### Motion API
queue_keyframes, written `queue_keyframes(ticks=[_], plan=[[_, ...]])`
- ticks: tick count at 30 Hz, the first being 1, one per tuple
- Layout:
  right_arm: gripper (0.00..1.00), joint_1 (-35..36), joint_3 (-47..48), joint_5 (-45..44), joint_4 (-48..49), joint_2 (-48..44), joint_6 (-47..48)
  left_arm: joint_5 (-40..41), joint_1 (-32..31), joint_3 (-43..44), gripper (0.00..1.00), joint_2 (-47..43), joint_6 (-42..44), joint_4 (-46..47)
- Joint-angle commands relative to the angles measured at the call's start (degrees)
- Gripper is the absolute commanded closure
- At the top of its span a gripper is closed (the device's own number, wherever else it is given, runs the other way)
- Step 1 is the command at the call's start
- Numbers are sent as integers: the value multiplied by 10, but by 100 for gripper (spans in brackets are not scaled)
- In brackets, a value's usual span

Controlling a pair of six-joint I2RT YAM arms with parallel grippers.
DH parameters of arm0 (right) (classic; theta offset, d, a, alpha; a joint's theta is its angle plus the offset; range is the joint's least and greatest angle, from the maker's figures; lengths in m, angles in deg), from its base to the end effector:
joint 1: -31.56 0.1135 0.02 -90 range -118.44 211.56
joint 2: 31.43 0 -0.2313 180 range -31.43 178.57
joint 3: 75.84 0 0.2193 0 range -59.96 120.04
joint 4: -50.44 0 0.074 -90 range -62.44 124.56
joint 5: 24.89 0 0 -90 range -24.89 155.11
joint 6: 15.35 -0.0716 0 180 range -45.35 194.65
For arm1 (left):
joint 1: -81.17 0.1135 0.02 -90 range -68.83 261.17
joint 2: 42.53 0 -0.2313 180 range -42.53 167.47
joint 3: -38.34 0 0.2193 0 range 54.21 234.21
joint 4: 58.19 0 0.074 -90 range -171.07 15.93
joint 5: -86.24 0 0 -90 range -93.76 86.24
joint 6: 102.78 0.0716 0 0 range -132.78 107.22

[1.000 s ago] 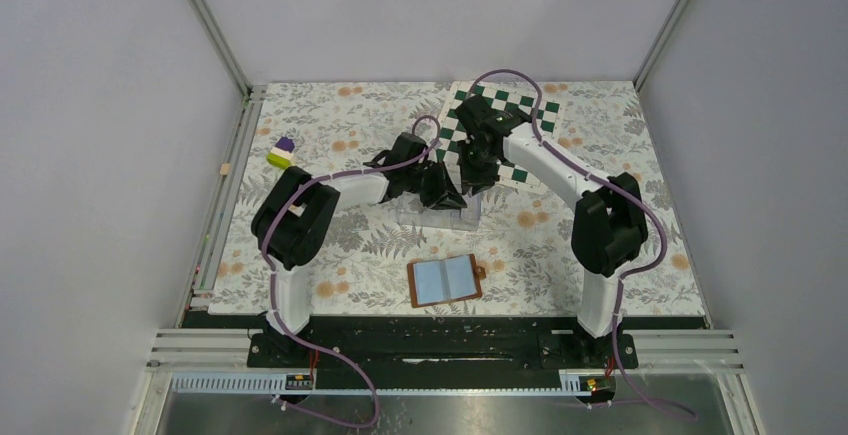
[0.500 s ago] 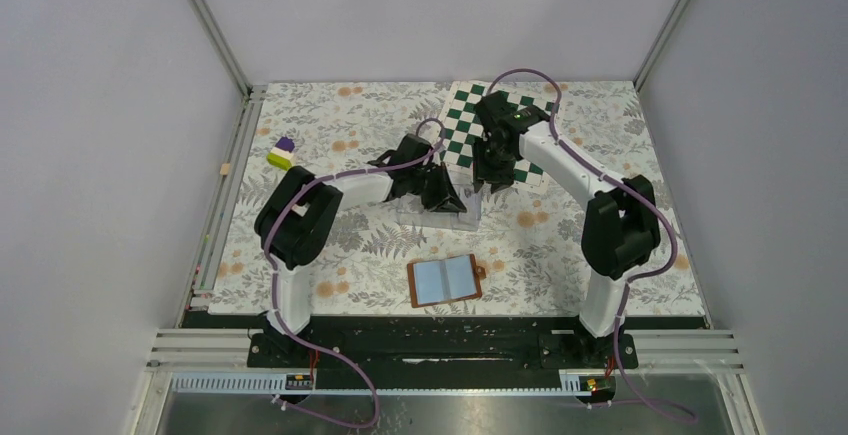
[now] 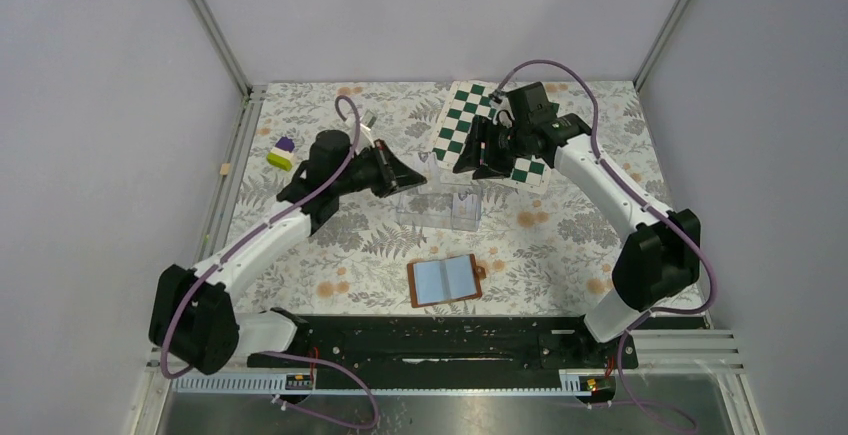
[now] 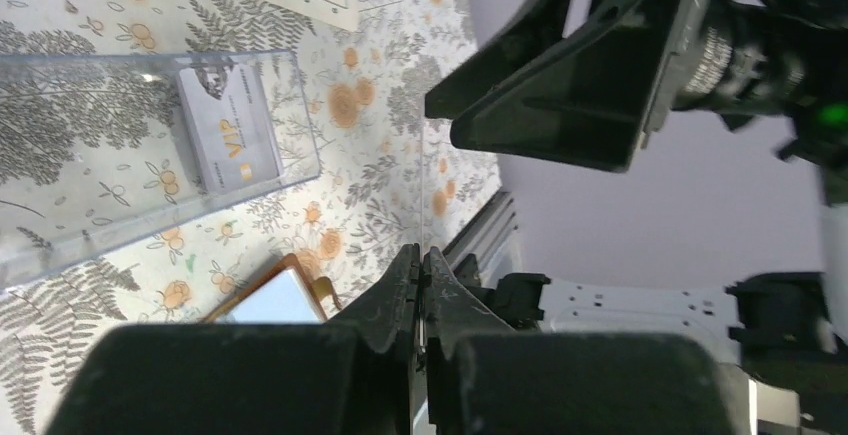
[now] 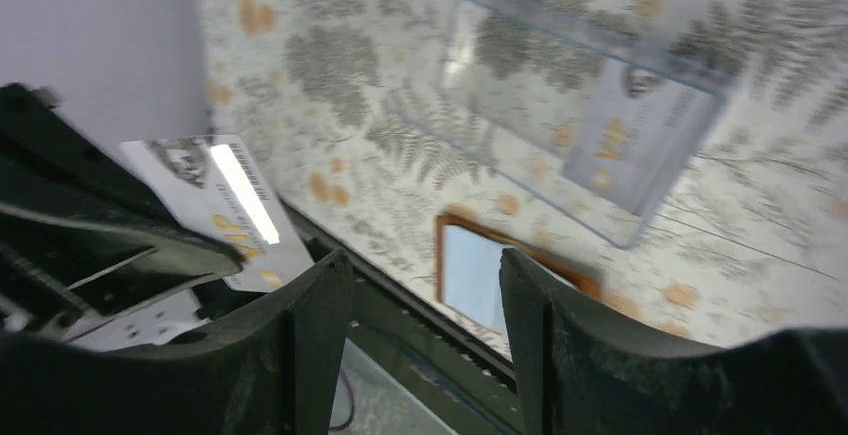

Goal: Put the credit cards into the card holder
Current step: Pick up the credit card from the storage box.

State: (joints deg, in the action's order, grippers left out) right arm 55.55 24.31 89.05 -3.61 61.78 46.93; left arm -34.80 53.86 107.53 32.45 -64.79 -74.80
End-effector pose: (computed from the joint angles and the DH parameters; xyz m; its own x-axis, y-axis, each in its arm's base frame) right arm 0.3039 0.1670 0.2688 -0.8828 0.0725 -0.4642 -0.2409 0.7783 0.5798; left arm 0.2526 -0.1720 0.2632 -0.8521 -0.3200 -0.4142 0.2358 0.4718 -0.8496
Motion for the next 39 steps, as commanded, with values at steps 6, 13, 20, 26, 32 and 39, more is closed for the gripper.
queue_keyframes(ticks=[6, 13, 20, 26, 32, 39], plan=[[50, -7, -119, 344, 395, -8, -240, -149, 40, -129, 100, -89, -156, 237], [60, -7, -182, 409, 651, 16, -432, -163, 48, -161, 100, -99, -222, 342], [69, -7, -201, 430, 664, 18, -437, -165, 52, -159, 100, -91, -219, 342], [71, -6, -222, 452, 713, 13, -467, -165, 52, -159, 100, -82, -213, 338], [75, 8, -234, 477, 854, 32, -571, -167, 52, -158, 100, -74, -213, 343], [99, 25, -232, 487, 904, 46, -607, -166, 53, -169, 100, -75, -216, 350]])
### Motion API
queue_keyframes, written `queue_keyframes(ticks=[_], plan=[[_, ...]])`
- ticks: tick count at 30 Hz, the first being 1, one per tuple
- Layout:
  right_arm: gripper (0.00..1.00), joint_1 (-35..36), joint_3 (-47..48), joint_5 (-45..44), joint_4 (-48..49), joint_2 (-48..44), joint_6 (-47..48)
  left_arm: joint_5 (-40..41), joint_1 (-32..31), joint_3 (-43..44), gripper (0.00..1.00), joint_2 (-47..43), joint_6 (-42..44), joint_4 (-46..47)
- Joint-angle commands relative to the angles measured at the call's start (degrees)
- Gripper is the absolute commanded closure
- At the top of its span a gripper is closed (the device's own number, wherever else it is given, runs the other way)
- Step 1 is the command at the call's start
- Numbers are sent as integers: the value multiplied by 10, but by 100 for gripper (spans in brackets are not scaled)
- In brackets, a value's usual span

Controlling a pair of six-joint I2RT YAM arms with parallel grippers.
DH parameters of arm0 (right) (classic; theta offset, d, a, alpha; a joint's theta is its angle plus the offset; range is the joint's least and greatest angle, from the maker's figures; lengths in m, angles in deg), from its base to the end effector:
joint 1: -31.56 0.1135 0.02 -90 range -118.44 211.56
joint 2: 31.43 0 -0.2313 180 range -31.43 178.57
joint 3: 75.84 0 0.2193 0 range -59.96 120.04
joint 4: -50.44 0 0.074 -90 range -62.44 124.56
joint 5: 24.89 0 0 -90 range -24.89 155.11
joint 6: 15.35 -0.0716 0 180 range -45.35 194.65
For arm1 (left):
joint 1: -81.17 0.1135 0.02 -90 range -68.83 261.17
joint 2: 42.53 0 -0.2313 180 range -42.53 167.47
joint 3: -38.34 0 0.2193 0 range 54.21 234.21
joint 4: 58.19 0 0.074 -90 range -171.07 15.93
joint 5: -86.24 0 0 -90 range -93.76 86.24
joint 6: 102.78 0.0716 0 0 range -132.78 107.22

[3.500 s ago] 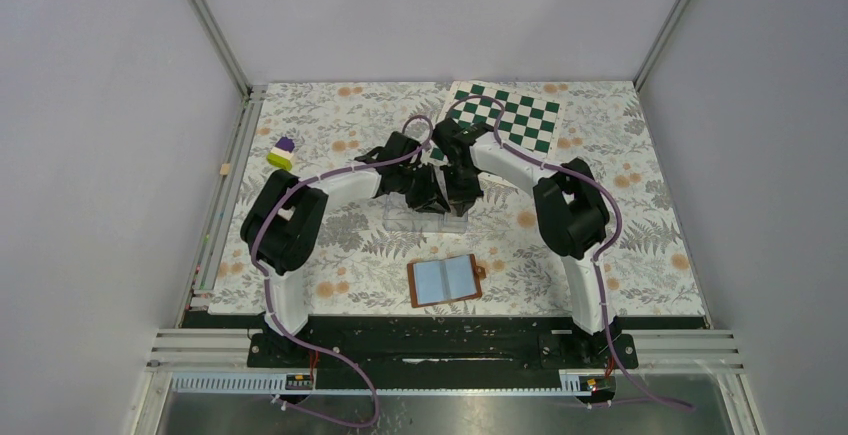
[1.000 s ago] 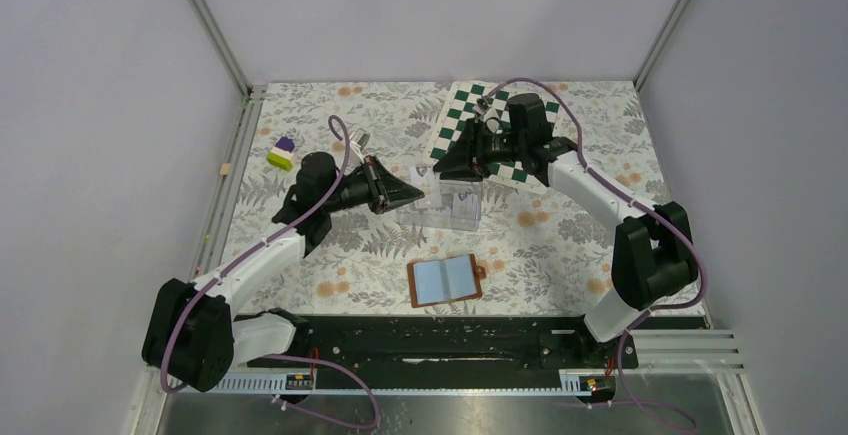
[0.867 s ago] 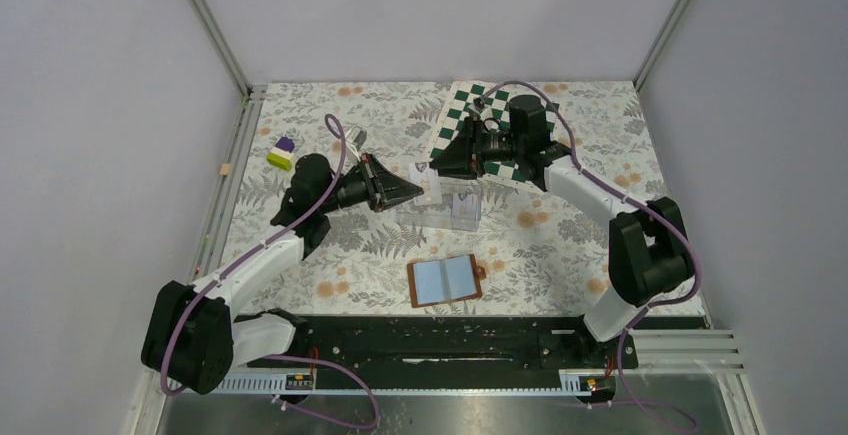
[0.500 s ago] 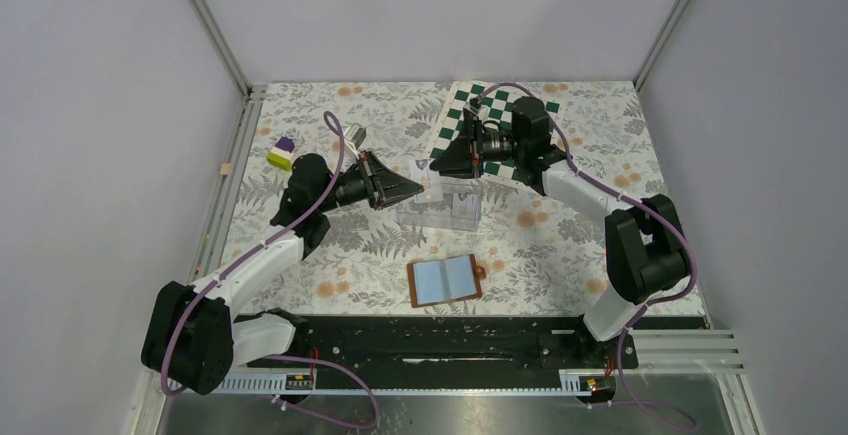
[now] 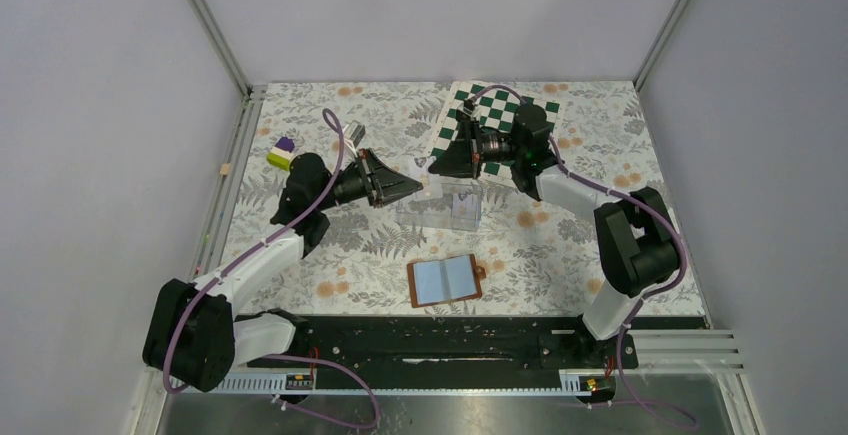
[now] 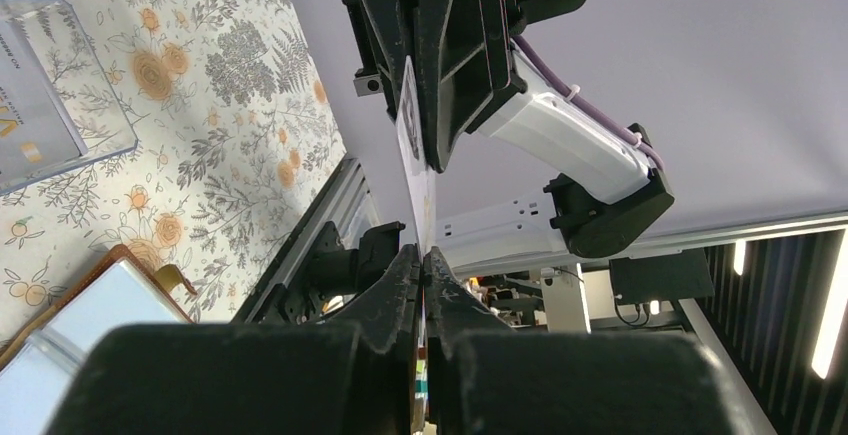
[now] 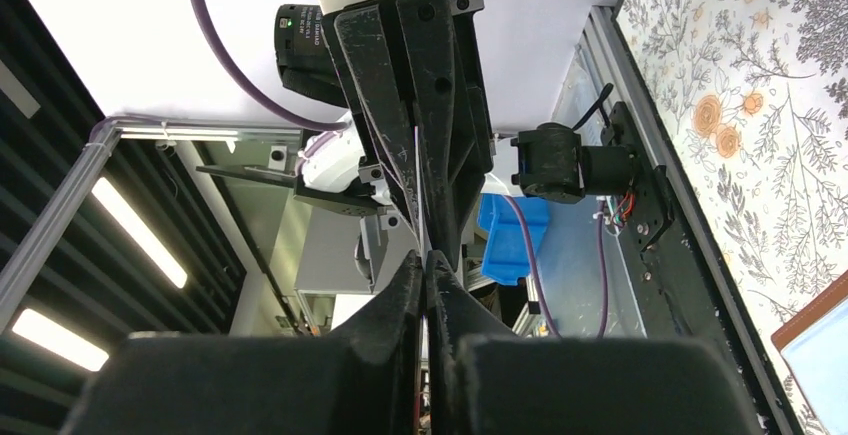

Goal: Put the credit cards into the card holder
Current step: Pick up the credit card from the storage box, then insert the credit card into the card holder.

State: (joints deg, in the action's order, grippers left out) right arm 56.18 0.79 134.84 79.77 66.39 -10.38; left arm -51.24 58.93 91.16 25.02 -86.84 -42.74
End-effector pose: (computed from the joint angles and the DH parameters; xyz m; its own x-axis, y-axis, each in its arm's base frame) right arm 0.2936 0.2084 0.2774 -0.9737 -0.0665 -0.2181 -0.2139 -0.0650 0.9747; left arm 0.2264 -0.1496 0.2730 -0.8987 -0.3346 -0.2835 0.2688 0.0906 -0.9589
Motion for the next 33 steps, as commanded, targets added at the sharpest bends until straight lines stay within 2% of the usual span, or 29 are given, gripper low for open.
queue_keyframes(ticks=[1, 3, 5, 7, 9, 11, 12, 13, 19, 24, 28, 31, 33], plan=[[100, 18, 2, 31, 65, 0, -29, -1, 2, -7, 100, 0, 4, 29], [100, 18, -1, 31, 38, -3, -10, 0, 2, -9, 98, -1, 5, 28], [100, 18, -2, 24, -21, -12, 36, 5, 3, -9, 81, -3, 10, 18], [100, 18, 5, 13, -132, -28, 123, 13, 4, -8, 65, -9, 23, -8], [100, 18, 25, -14, -317, -54, 263, 30, 4, -6, 55, -21, 46, -53], [100, 18, 66, -92, -566, -81, 449, 51, 5, -4, 48, -38, 78, -108], [100, 19, 79, -137, -654, -93, 516, 65, 6, -5, 46, -48, 94, -138], [100, 19, 76, -167, -692, -107, 550, 79, 5, -6, 43, -57, 110, -170], [100, 13, -49, -248, -673, -212, 551, 137, -1, -35, 42, -114, 160, -310], [100, 13, -165, -284, -599, -283, 516, 178, -48, -103, 43, -142, 141, -330], [100, 13, -207, -312, -577, -285, 520, 226, -103, -135, 48, -126, 120, -331], [100, 14, -265, -305, -444, -272, 461, 253, -124, -153, 56, -112, 109, -330], [100, 14, -273, -301, -409, -253, 450, 266, -126, -165, 61, -107, 101, -329]])
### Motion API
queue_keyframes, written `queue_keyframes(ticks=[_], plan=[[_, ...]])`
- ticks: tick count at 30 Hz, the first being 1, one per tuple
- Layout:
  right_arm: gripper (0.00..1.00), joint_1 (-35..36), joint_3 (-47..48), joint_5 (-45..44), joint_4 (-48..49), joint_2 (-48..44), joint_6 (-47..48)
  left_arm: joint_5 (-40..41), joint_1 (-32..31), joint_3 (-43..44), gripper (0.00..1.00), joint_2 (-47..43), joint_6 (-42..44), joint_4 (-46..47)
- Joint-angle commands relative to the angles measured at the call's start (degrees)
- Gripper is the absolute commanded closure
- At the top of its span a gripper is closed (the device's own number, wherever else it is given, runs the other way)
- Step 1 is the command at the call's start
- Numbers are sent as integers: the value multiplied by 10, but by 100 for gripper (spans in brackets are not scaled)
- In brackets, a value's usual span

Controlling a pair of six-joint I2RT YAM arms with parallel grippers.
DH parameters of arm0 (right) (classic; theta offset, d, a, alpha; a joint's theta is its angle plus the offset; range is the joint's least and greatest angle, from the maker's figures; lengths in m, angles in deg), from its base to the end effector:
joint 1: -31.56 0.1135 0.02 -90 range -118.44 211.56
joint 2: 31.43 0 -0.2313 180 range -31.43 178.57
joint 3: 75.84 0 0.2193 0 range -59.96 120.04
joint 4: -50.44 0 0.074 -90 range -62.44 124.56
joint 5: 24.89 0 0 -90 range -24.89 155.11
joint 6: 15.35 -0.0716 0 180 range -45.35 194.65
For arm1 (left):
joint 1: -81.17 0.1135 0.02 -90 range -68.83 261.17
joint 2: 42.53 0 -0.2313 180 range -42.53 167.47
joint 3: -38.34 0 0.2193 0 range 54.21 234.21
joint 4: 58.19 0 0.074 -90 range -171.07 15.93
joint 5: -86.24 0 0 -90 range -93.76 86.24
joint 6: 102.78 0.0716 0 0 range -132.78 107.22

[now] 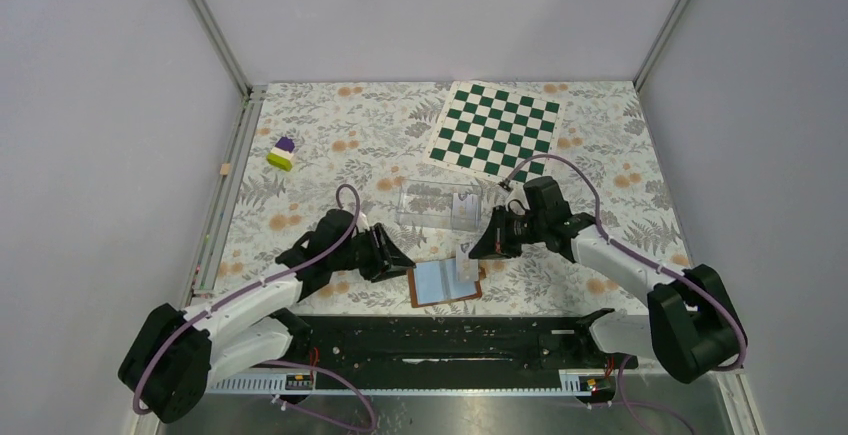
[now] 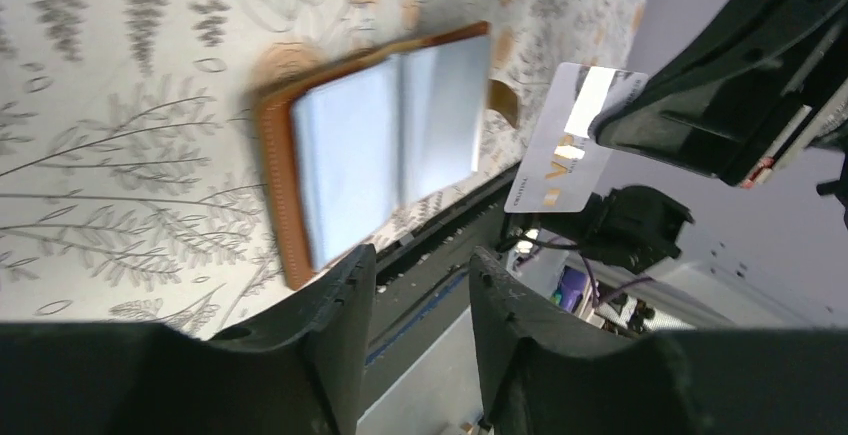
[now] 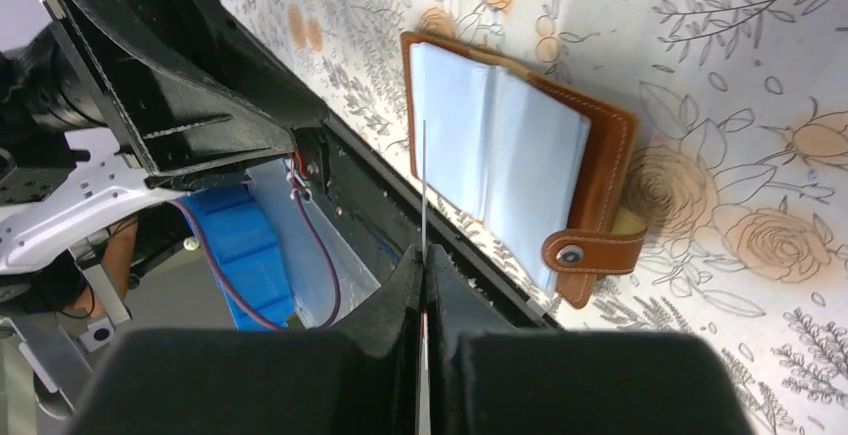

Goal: Put the credit cards into the card holder
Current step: Insert the credit card into the card holder.

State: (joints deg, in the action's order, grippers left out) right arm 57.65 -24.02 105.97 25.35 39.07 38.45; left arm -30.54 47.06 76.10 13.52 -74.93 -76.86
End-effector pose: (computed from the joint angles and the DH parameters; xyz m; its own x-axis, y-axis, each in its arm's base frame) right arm 0.1977 0.1490 0.1726 -0.9484 0.0330 -0.3154 -0.2439 0.5601 0.7917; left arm 0.1552 -0.1441 0.1536 -0.9388 -0.3175 -0.1338 -0.0670 0.5491 -0.8331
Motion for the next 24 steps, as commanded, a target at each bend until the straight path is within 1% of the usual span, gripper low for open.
queue_keyframes(ticks=[1, 3, 5, 10, 13, 19, 24], plan=[[100, 0, -26, -10, 146, 30, -39, 62, -7, -20, 64, 11, -21, 16], [100, 2, -41, -8, 188, 43, -57, 69, -8, -25, 72, 21, -24, 17], [100, 5, -53, -13, 209, 52, -62, 69, -9, -26, 78, 41, -22, 18], [100, 23, -81, -34, 246, 66, -61, 57, -17, -22, 91, 106, -24, 43], [100, 36, -86, -44, 261, 80, -60, 59, -23, -14, 94, 127, -25, 39], [100, 71, -86, -65, 309, 127, -65, 77, -31, -4, 97, 142, -26, 11], [100, 75, -87, -82, 310, 150, -56, 76, -37, 3, 98, 161, -26, 11]])
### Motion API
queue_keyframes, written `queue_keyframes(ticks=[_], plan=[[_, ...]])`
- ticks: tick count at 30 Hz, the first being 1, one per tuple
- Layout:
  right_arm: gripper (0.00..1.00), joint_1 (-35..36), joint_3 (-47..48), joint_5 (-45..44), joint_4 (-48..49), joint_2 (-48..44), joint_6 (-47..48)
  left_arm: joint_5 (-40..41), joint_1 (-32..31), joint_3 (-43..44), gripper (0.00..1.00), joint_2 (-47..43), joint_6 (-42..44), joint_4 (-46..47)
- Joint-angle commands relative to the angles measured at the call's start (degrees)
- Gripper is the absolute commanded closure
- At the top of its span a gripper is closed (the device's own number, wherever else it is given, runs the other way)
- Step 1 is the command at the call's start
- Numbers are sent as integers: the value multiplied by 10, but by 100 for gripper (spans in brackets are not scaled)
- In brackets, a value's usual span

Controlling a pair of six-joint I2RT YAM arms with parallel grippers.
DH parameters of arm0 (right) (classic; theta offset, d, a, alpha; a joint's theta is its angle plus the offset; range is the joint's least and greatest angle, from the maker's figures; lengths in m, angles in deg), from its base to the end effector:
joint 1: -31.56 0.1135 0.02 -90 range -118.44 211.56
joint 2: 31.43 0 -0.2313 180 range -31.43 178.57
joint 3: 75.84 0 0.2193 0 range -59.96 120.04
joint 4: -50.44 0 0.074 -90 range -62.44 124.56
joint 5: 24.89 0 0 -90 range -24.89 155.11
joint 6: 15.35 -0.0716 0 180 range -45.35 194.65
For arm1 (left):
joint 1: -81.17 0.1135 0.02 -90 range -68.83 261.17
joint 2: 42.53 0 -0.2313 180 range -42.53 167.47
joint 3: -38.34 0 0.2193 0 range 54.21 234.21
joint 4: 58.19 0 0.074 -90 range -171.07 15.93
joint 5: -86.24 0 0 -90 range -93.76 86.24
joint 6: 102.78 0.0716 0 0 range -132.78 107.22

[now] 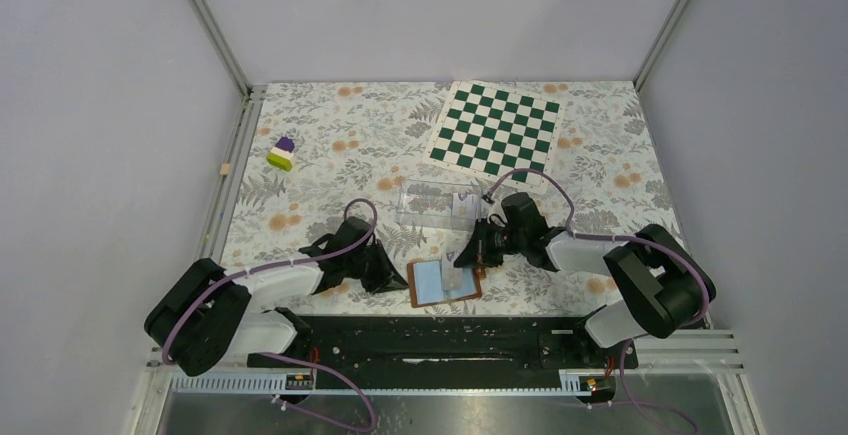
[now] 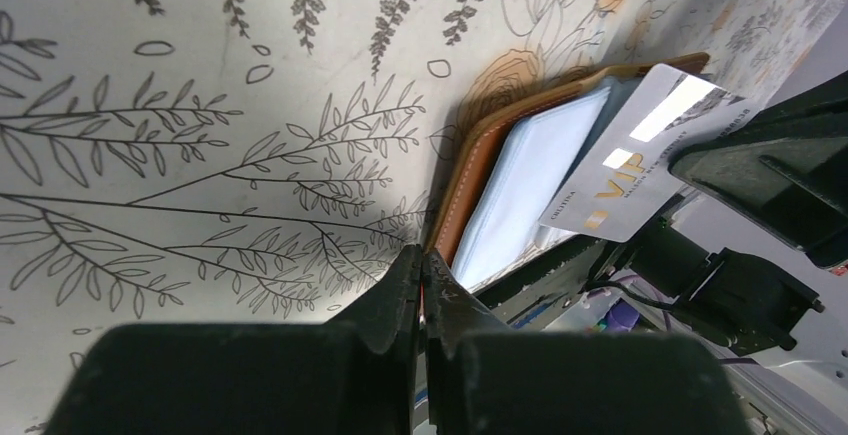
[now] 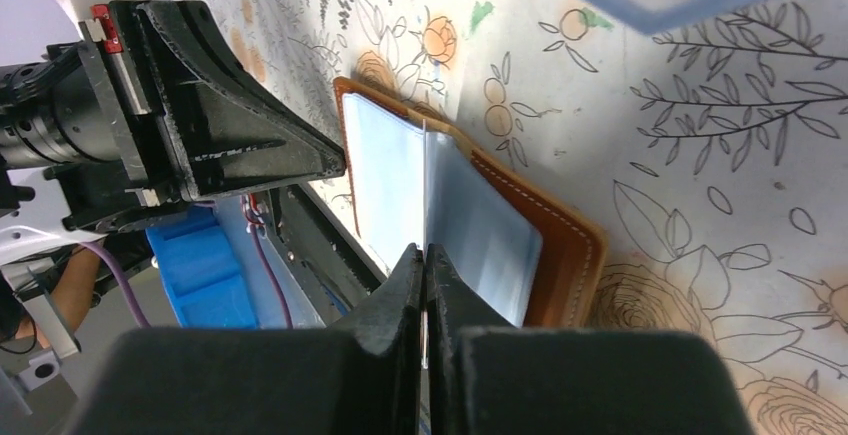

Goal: Put the credit cards into the card holder
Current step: Insert the credit card into the card holder.

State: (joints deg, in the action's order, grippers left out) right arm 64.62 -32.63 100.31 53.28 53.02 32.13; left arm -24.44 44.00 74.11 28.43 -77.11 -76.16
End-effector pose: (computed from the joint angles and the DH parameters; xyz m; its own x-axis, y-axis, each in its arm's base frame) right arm 0.2007 0.1799 0.1168 -0.9408 0.0466 -0.3356 -0.2558 0.5521 0.7936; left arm 0.1507 -0.1460 0.0929 -0.9378 -0.3472 -0.0050 -0.2568 0.7033 -0.6628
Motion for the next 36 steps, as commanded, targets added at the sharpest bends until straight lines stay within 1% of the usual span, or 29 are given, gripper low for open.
queue_keyframes(ticks=[1, 11, 14, 21, 28, 32, 36], plan=[[100, 6, -3, -29, 29, 11, 11, 14, -8, 25, 98, 16, -4, 4], [100, 8, -12, -56, -4, 0, 44, 21, -32, 45, 99, 46, -11, 5], [100, 9, -8, -47, -10, 2, 44, 24, -33, 44, 99, 46, -12, 5], [100, 10, -22, -11, 31, 31, 0, 23, -34, 44, 100, 46, -11, 6], [100, 15, -38, 2, 60, 42, -15, 24, -34, 44, 100, 46, -11, 7], [100, 16, -39, 0, 62, 38, -15, 26, -34, 43, 100, 45, -11, 7], [100, 16, -32, -20, 34, 20, -2, 25, -34, 40, 100, 45, -12, 11]])
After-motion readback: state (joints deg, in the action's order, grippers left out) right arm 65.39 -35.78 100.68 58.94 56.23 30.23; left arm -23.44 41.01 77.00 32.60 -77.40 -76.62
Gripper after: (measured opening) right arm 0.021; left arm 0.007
